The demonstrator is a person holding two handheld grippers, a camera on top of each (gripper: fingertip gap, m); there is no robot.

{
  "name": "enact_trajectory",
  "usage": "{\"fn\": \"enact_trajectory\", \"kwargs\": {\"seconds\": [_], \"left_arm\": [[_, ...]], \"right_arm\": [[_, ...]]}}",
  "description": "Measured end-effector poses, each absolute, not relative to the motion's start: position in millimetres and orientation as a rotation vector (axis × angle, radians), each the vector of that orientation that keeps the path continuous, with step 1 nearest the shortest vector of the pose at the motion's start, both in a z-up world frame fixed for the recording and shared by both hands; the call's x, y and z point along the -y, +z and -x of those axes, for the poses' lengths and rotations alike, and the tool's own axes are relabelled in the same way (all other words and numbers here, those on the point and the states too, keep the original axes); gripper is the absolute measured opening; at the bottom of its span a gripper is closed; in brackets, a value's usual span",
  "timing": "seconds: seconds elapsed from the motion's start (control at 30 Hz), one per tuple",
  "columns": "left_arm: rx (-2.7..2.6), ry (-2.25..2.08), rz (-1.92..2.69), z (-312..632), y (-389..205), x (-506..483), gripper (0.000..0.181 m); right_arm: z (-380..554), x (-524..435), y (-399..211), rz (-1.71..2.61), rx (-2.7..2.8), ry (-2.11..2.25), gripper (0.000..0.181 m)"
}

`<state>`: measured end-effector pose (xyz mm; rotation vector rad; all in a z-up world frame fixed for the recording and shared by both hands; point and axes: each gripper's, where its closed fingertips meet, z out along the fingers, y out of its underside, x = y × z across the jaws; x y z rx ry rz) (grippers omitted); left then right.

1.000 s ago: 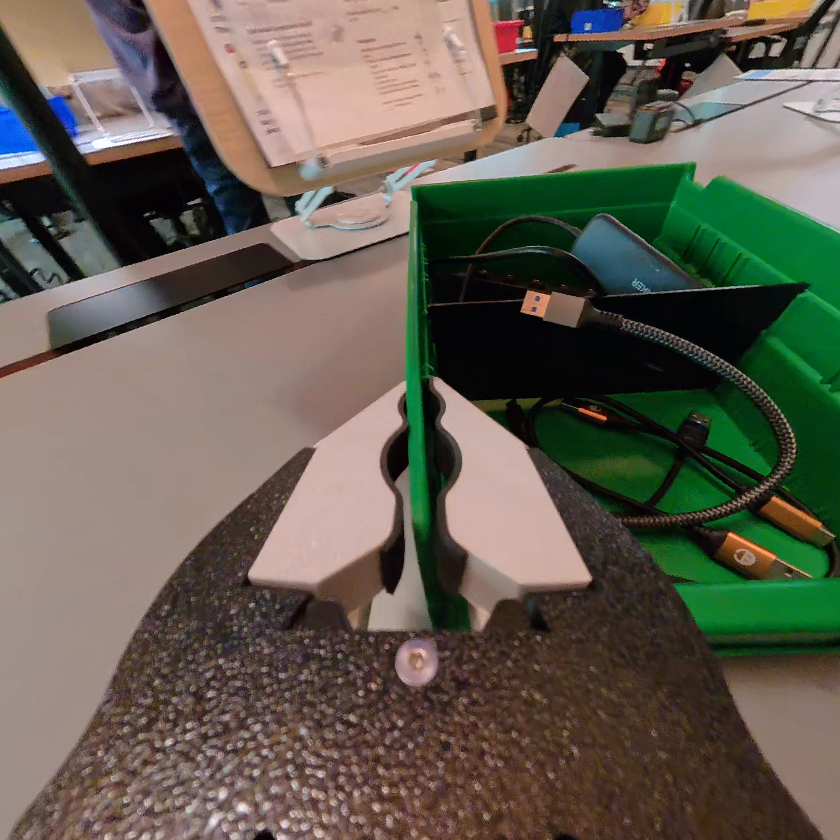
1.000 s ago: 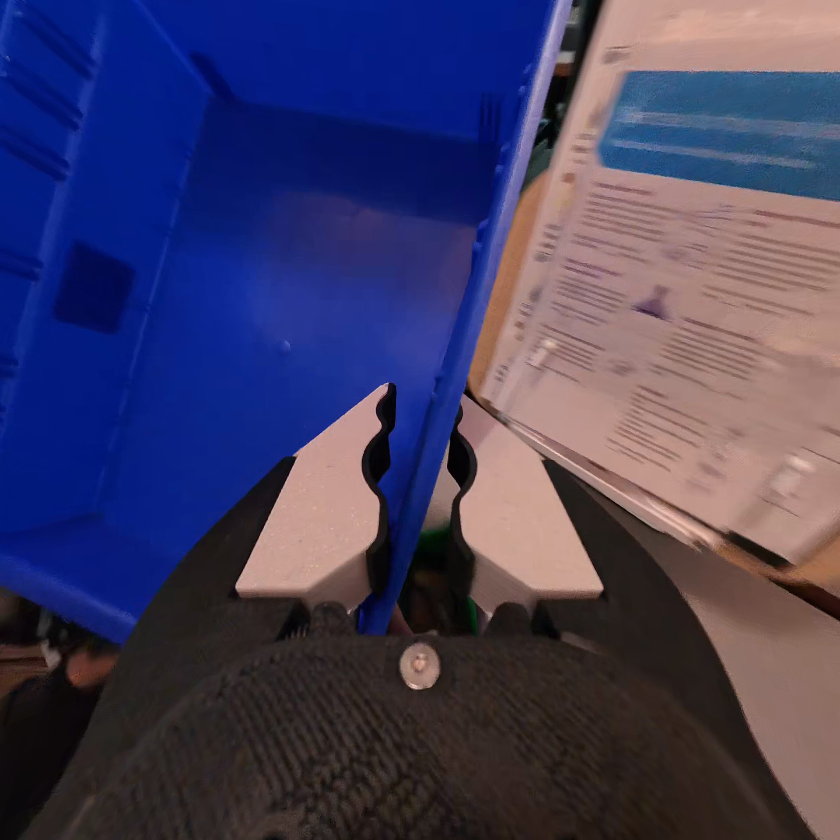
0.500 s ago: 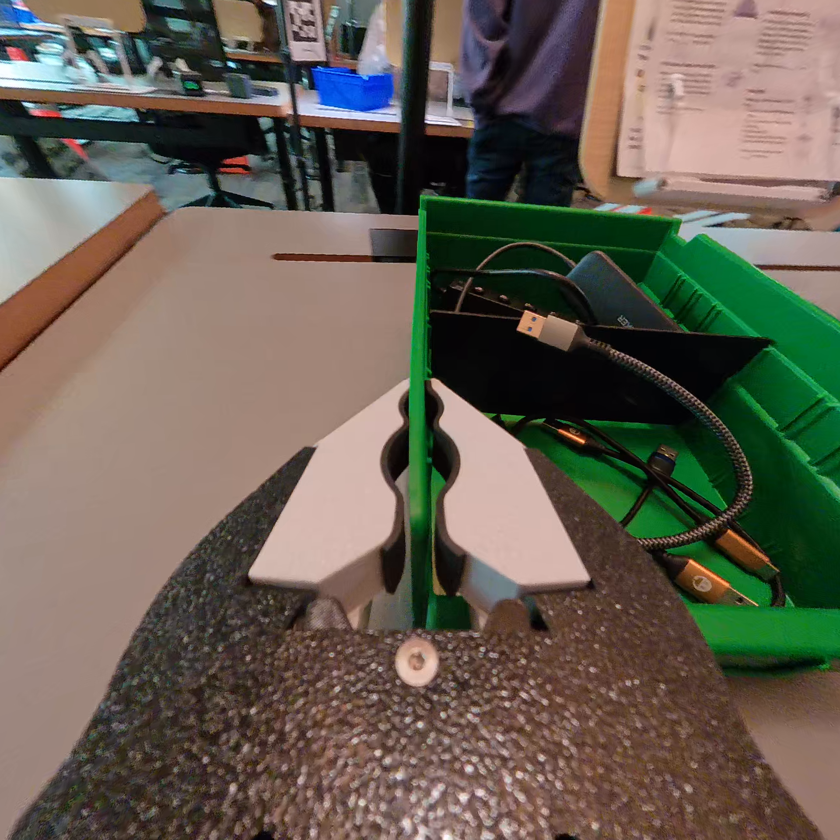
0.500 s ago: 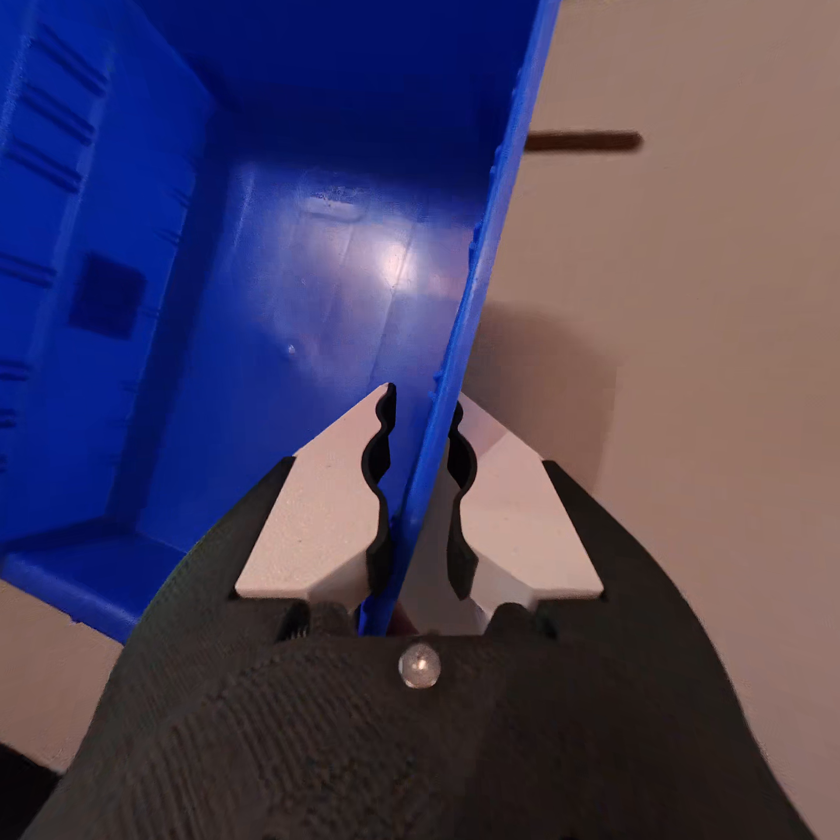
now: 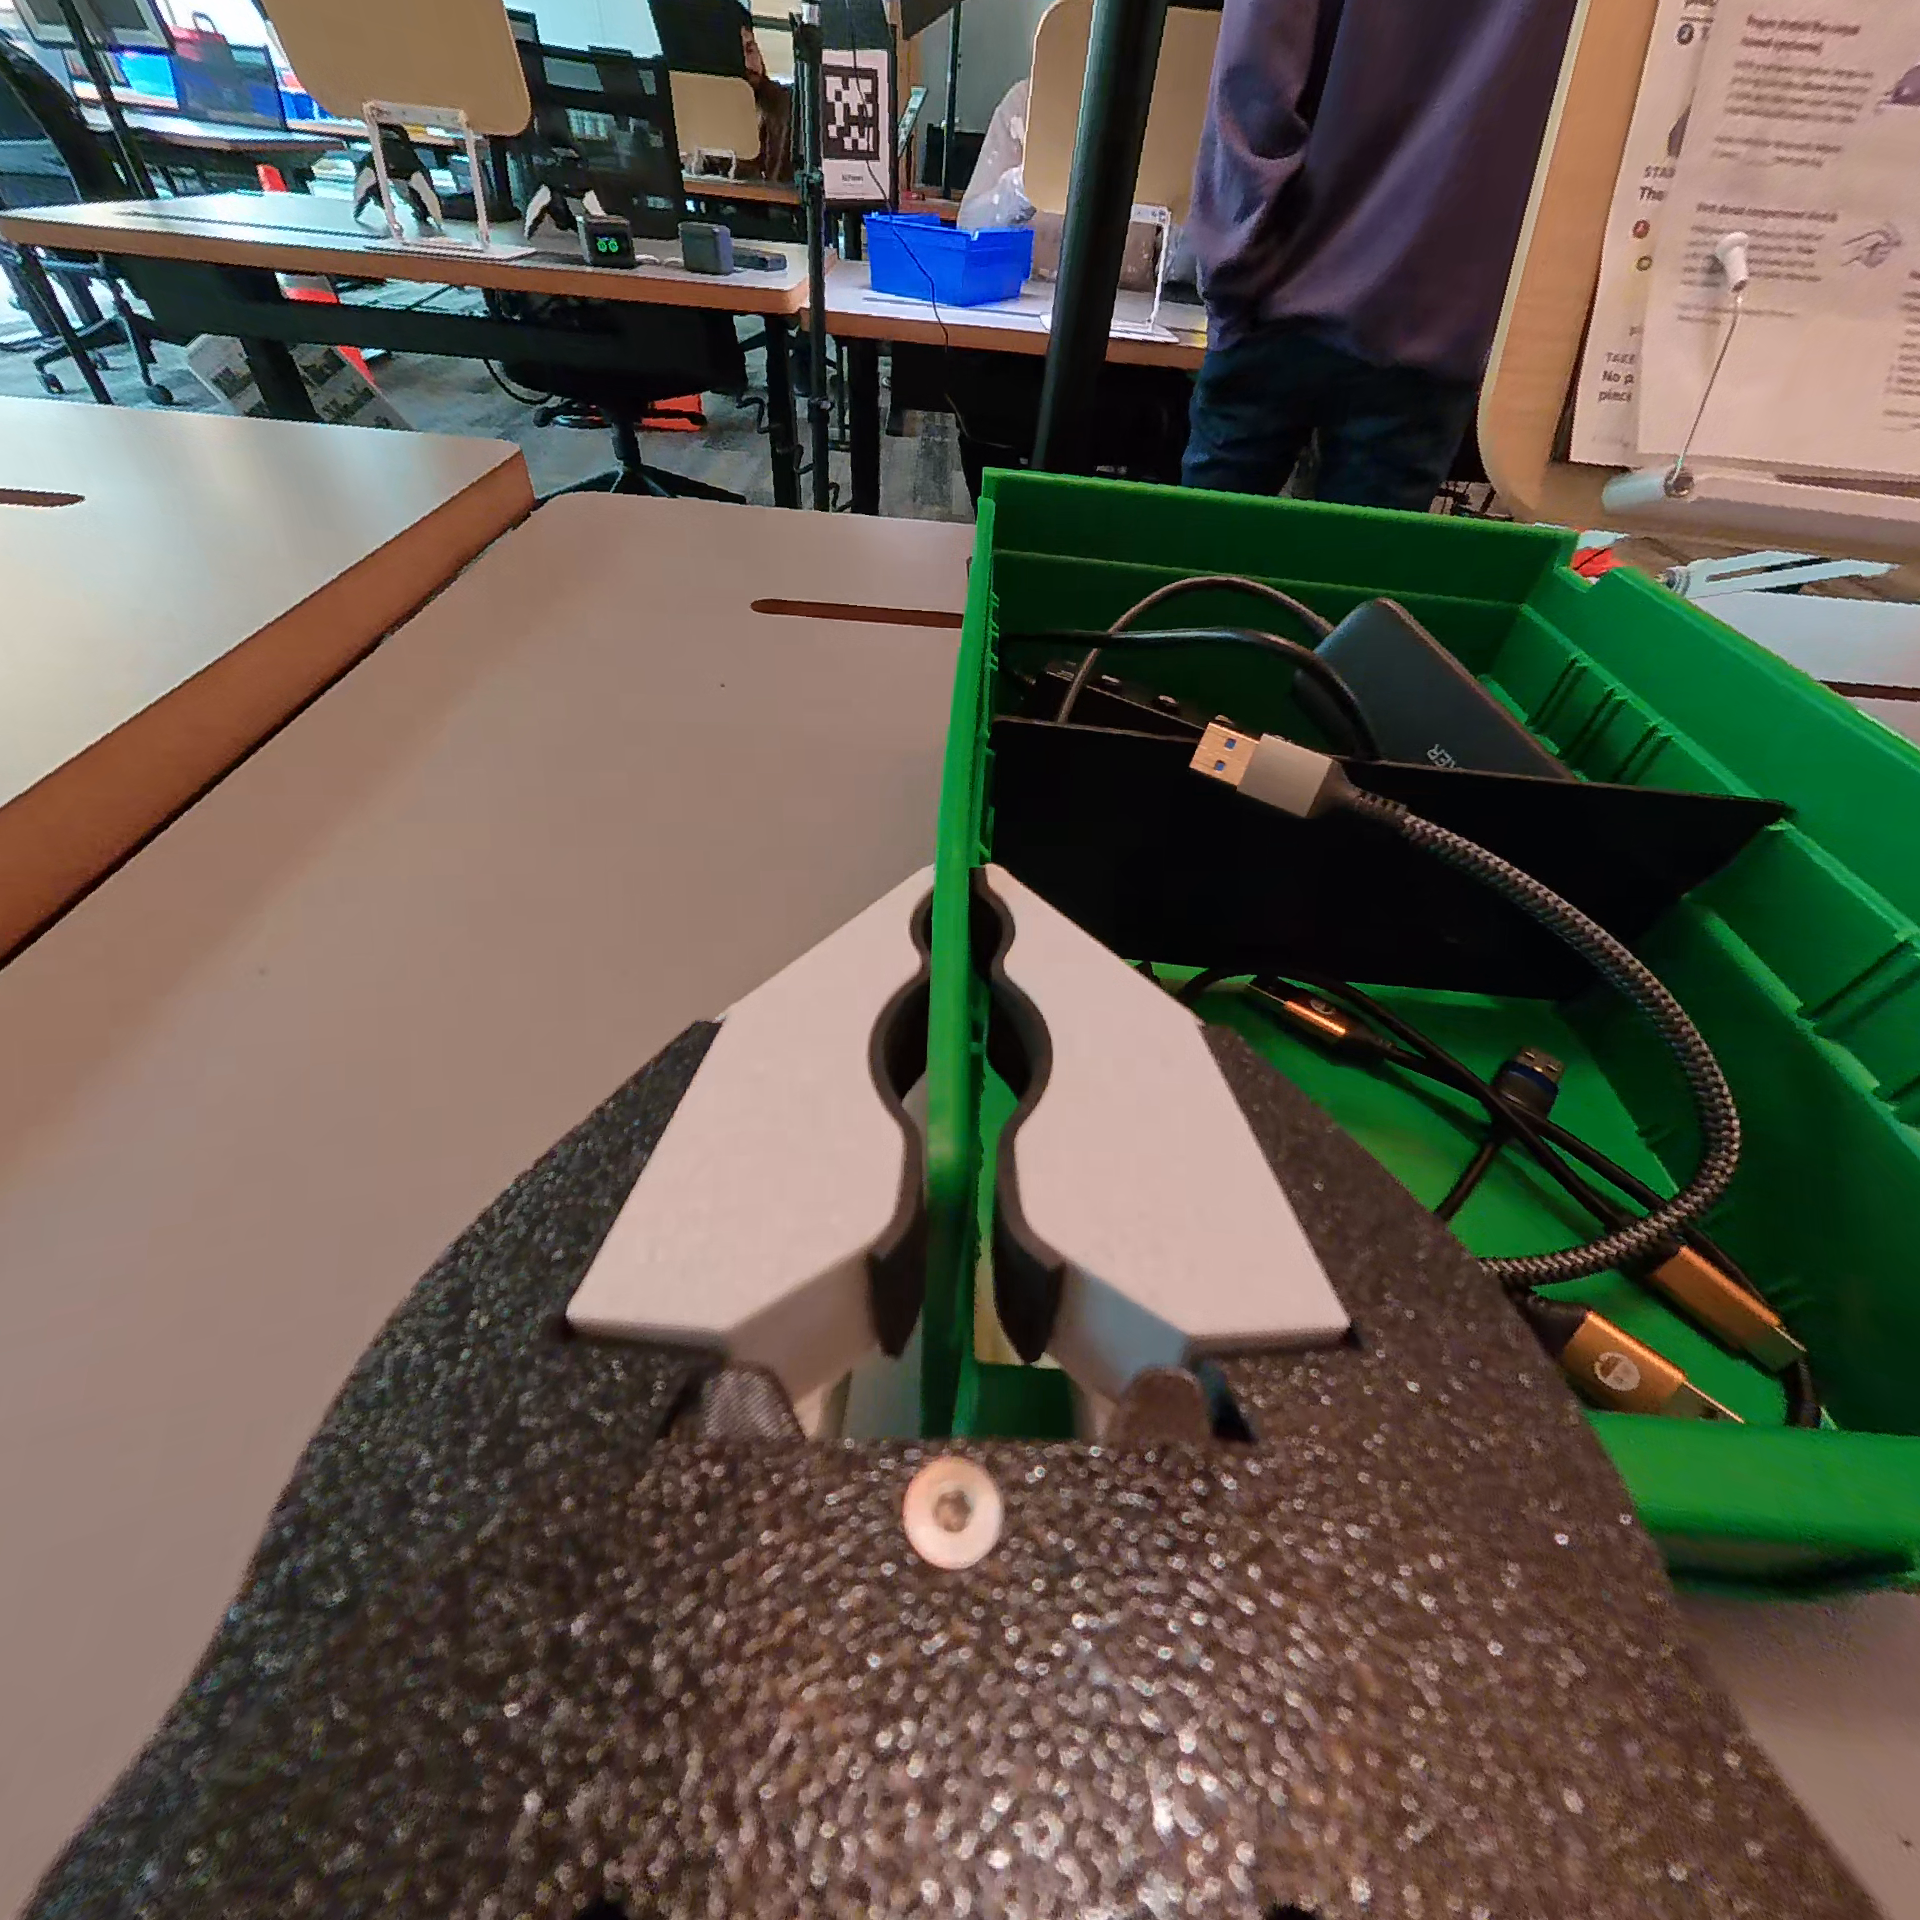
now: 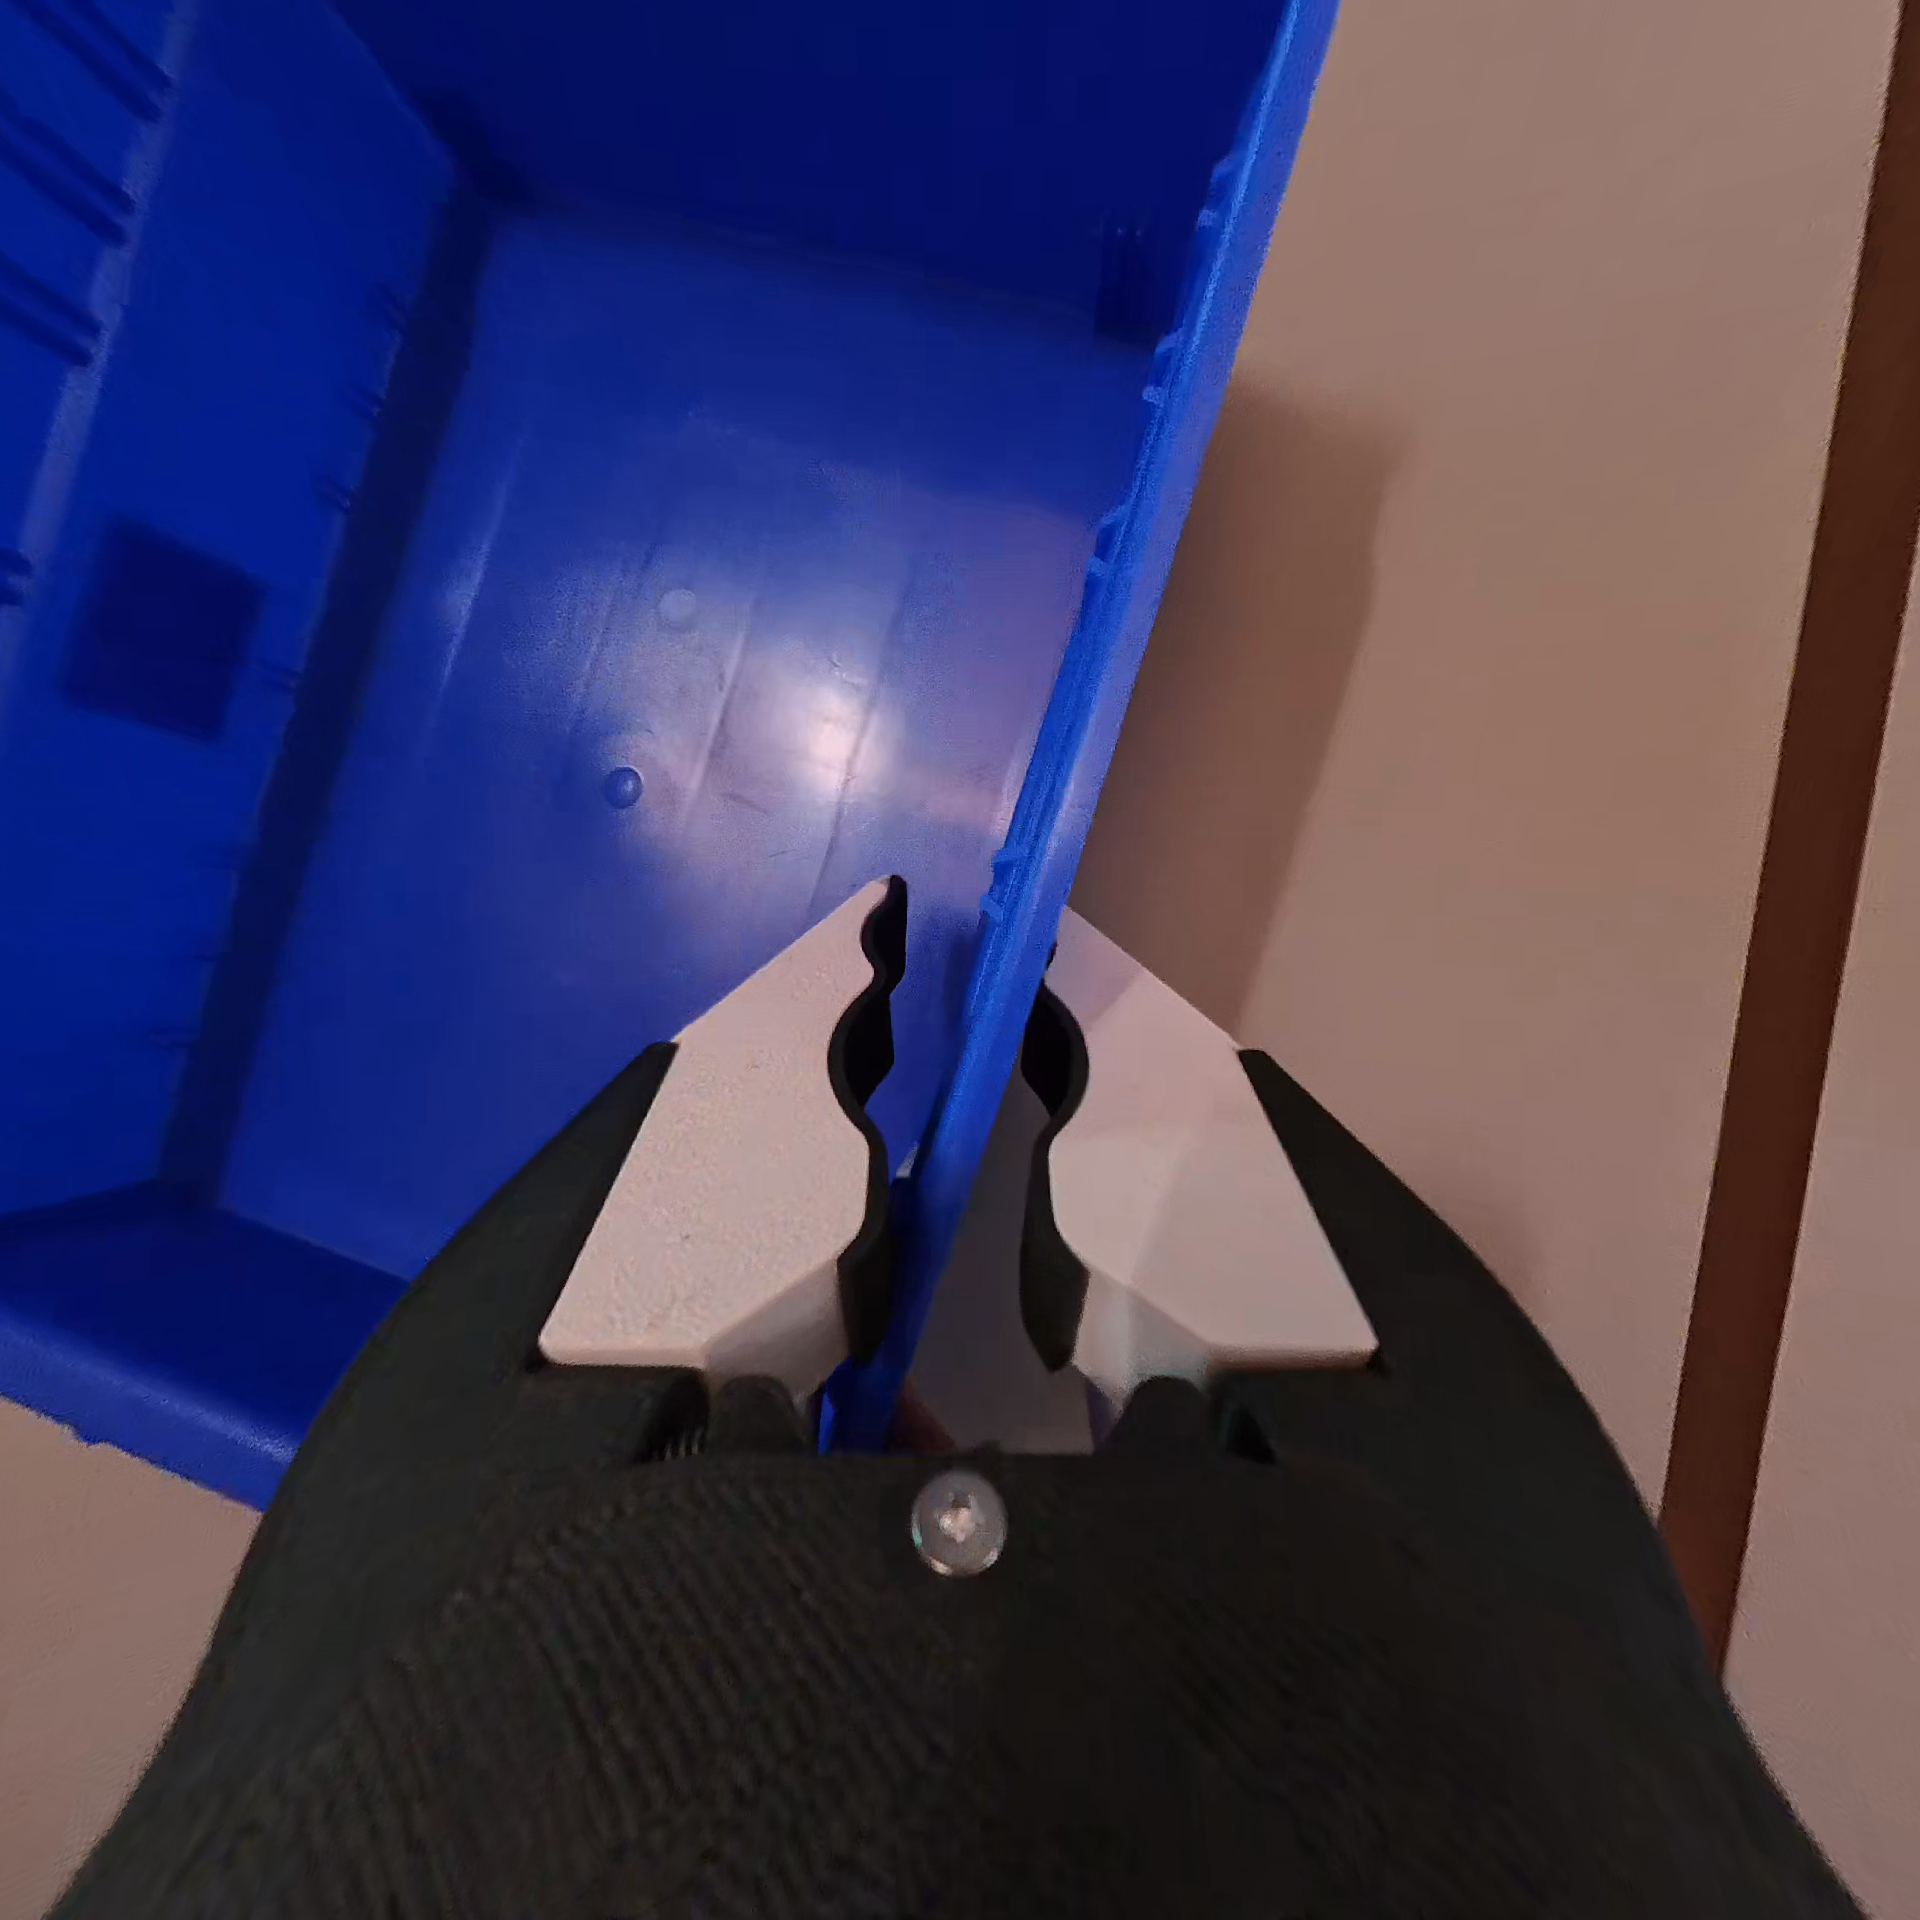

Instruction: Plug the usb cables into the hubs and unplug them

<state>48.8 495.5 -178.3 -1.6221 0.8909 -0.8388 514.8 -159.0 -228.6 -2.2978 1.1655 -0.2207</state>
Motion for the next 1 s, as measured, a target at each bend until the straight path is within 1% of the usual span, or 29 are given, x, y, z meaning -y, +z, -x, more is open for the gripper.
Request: {"fn": "enact_trajectory", "kwargs": {"seconds": [0.03,0.2,0.23,0.27,0.4,0.5,0.53,0.57,0.6,0.7,0.77,0.83,0.93,0.97,1.0], "left_arm": [[-0.891,-0.834,1.622,-49,-178,-496,0.0],[-0.877,-0.821,1.627,-51,-178,-500,0.0],[-0.872,-0.819,1.629,-52,-178,-502,0.0],[-0.867,-0.816,1.631,-54,-178,-504,0.001],[-0.857,-0.796,1.634,-64,-179,-518,0.001],[-0.869,-0.769,1.64,-70,-179,-530,0.001],[-0.867,-0.763,1.645,-72,-179,-536,0.002],[-0.864,-0.766,1.649,-74,-179,-542,0.002],[-0.862,-0.771,1.656,-77,-180,-547,0.002],[-0.877,-0.745,1.684,-85,-181,-560,0.003],[-0.92,-0.692,1.722,-85,-178,-561,0.004],[-0.96,-0.613,1.695,-84,-159,-561,0.01],[-1.094,-0.675,1.654,-101,-120,-535,0.019],[-1.178,-0.733,1.66,-112,-112,-521,0.024],[-1.262,-0.789,1.692,-124,-108,-508,0.034]], "right_arm": [[-519,156,-230,2.282,-1.152,-0.209,0.019],[-539,154,-222,2.238,-1.095,-0.303,0.022],[-542,156,-218,2.236,-1.081,-0.348,0.023],[-547,158,-209,2.22,-1.068,-0.411,0.029],[-560,172,-136,2.073,-0.972,-0.846,0.036],[-530,168,-84,1.965,-0.869,-1.124,0.036],[-511,151,-76,1.934,-0.812,-1.102,0.038],[-488,127,-73,1.921,-0.74,-1.015,0.048],[-464,101,-74,1.901,-0.673,-0.912,0.054],[-395,24,-74,1.775,-0.499,-0.641,0.059],[-350,-26,-73,1.674,-0.387,-0.458,0.058],[-317,-64,-80,1.63,-0.298,-0.37,0.057],[-292,-104,-99,1.609,-0.187,-0.404,0.057],[-285,-114,-107,1.606,-0.149,-0.424,0.058],[-279,-123,-116,1.62,-0.12,-0.425,0.059]]}}
